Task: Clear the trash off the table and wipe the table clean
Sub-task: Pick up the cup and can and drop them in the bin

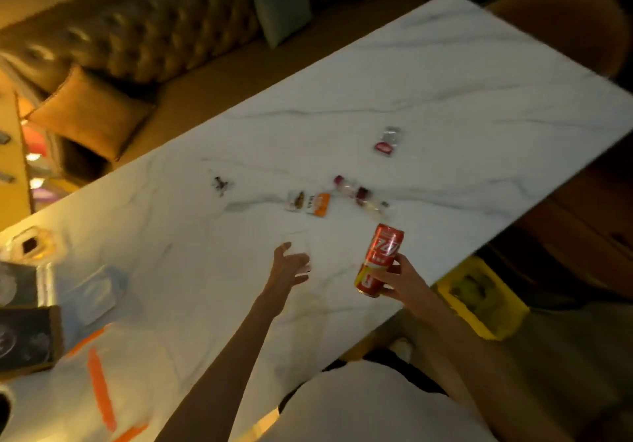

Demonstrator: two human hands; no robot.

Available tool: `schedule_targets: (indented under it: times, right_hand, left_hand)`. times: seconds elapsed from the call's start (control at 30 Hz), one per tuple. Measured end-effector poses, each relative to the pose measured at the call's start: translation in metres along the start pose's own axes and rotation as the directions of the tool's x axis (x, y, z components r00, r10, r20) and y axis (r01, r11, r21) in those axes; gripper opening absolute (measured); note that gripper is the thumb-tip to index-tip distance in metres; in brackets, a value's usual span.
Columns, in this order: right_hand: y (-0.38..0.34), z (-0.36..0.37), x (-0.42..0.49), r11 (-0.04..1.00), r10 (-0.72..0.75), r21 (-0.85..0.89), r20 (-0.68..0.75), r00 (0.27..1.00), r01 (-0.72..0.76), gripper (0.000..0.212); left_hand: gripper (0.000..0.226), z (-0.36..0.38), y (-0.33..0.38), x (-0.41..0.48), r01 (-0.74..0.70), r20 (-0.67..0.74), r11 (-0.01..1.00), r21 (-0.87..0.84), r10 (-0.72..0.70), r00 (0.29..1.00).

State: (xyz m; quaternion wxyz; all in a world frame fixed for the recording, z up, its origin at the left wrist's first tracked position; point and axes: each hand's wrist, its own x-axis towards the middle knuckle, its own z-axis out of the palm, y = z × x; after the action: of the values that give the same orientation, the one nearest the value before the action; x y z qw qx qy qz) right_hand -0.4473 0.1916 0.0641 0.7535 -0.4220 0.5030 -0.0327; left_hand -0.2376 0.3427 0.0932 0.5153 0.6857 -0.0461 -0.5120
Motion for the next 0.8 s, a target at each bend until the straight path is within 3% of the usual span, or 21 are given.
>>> schedule_targets:
  times: [0.1, 0.2, 0.33, 0.6, 0.8]
  right_hand:
    - [0.0, -0.102, -0.028, 0.991, -0.044, 0.119, -0.154, 0.987, 0.063, 0.074]
    - [0.011, -0.187, -0.057, 0.972, -0.048, 0.206, -0.307, 0.951, 0.116, 0.102]
    - [0.031, -0.269, -0.085, 0.932, 0.039, 0.342, -0.425, 0.904, 0.12, 0.086]
    - [0.076, -0.326, -0.116, 0.793, 0.211, 0.583, -0.536, 0.818, 0.177, 0.075]
    - [0.085, -0.352, -0.114, 0.724, 0.313, 0.658, -0.581, 0.751, 0.207, 0.077]
  left_hand:
    - [0.076, 0.112, 0.003, 0.018, -0.003, 0.145, 0.995, 0.103, -0.013, 0.989]
    - [0.062, 0.213, -0.007, 0.03, 0.004, 0.307, 0.969, 0.246, -0.082, 0.948]
    - [0.058, 0.311, -0.027, 0.036, 0.011, 0.435, 0.917, 0.399, -0.2, 0.878]
    - [0.075, 0.425, -0.051, 0.051, -0.124, 0.538, 0.788, 0.603, -0.286, 0.793]
    - [0.055, 0.474, -0.065, 0.068, -0.089, 0.56, 0.749, 0.656, -0.405, 0.722]
